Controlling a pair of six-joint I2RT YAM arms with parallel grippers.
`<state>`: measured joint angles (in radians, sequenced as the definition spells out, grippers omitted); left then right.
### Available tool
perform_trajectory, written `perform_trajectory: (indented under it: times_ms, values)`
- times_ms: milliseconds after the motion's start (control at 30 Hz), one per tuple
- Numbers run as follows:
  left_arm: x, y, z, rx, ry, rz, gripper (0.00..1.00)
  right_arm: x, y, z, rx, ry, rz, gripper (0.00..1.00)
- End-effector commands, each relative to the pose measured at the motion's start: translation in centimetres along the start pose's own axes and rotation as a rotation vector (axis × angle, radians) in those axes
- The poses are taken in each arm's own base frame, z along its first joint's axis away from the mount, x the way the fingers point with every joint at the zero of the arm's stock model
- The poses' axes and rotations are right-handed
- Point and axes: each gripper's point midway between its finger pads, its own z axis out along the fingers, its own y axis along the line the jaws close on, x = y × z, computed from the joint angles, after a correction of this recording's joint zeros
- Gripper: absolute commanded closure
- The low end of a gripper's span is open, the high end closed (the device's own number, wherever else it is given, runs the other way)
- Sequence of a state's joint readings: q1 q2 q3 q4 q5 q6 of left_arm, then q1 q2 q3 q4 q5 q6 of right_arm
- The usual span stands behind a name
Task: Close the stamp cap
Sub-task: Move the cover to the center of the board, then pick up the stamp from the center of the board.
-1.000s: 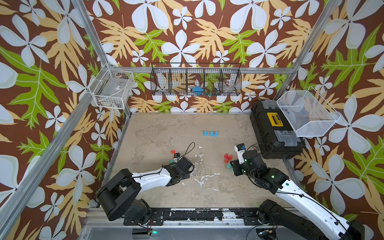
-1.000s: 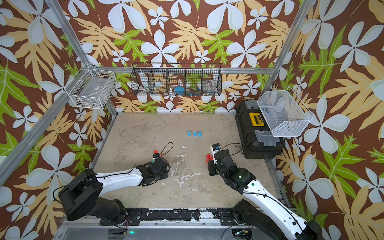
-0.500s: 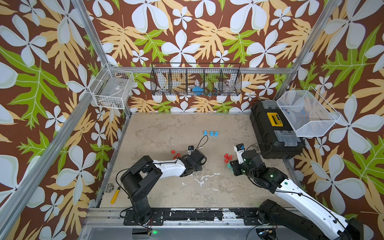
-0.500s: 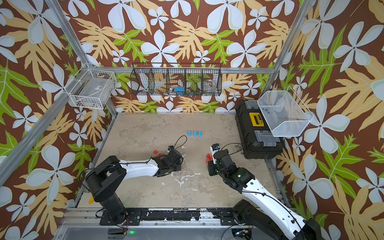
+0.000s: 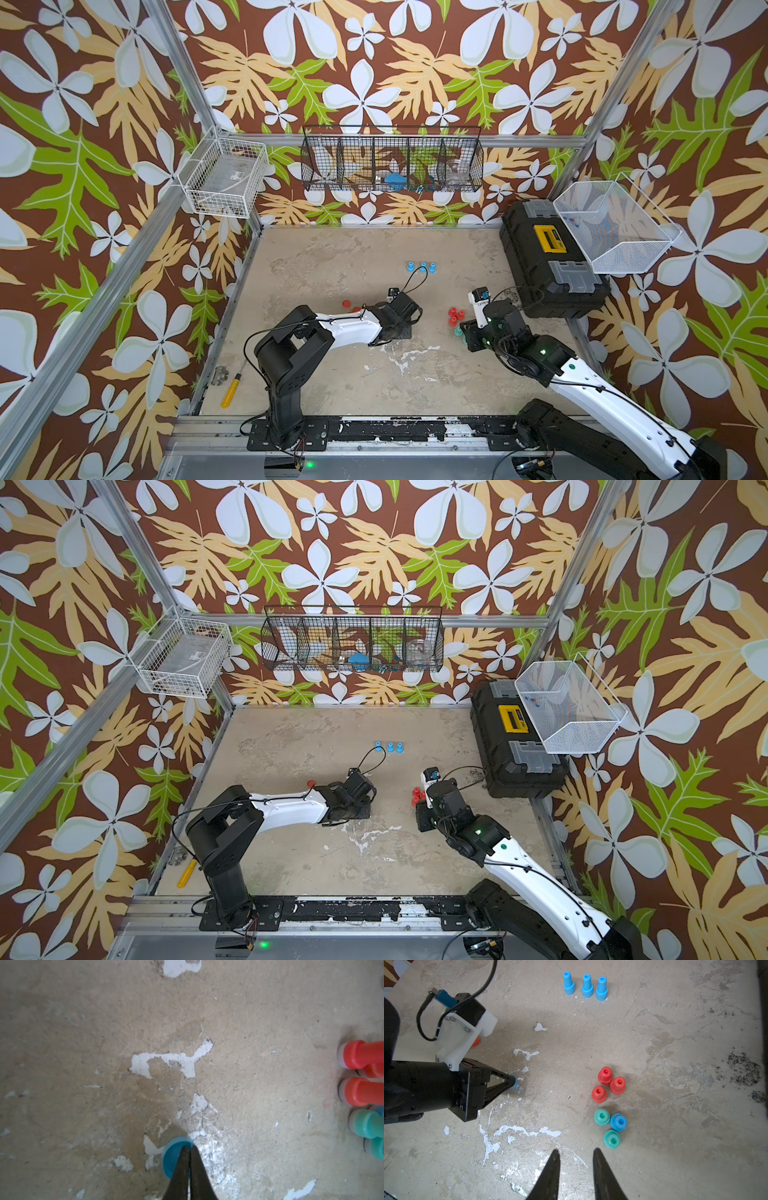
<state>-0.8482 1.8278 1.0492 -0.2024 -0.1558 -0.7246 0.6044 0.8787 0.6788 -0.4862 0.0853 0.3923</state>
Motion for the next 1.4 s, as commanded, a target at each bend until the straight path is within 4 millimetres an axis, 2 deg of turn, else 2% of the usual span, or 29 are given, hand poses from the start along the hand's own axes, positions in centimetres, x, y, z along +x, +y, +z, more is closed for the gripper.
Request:
perform_trajectory:
  times_ms: [0,300,400,500,667,767,933,1033,1133,1367]
  values:
    - [0.0,0.2,-0.3,-0.025,0.015,0.046,0.84,-0.1,-0.2,-0.1,0.013,-0.004,0.011,0.71]
    - [-1.6,-0.7,-1.5,-0.014,-0.024,0.065,0.72,-0.2,-0.3,-0.2,0.017,-0.010,0.012,0.71]
    - [-2.4,-1.0,-2.9,0.006,-0.052,0.061,0.69,-0.1,-0.4,-0.2,0.023,-0.005,0.011,0.71]
    - [-3.8,-1.6,-5.6,0.048,-0.116,0.060,0.61,-0.1,-0.5,-0.1,0.031,-0.002,0.011,0.70]
    - [-6.0,-1.5,-12.6,0.135,-0.269,0.079,0.33,0.1,-0.8,0.1,0.051,0.015,0.009,0.68]
    - [-6.8,-0.3,-17.0,0.160,-0.369,0.085,0.28,0.3,-0.9,0.4,0.064,0.029,0.005,0.67]
    - [-6.8,3.1,-21.7,0.157,-0.460,0.086,0.28,0.3,-1.5,0.6,0.106,0.050,0.006,0.62]
    - [-6.3,6.0,-23.0,0.130,-0.499,0.069,0.30,-0.2,-2.0,0.7,0.147,0.064,-0.007,0.59]
    - [-5.3,8.5,-23.3,0.090,-0.510,0.062,0.31,-0.3,-2.9,1.2,0.179,0.093,-0.004,0.55]
    - [-3.2,11.3,-23.5,0.038,-0.526,0.075,0.35,0.6,-5.5,3.8,0.201,0.187,0.051,0.55]
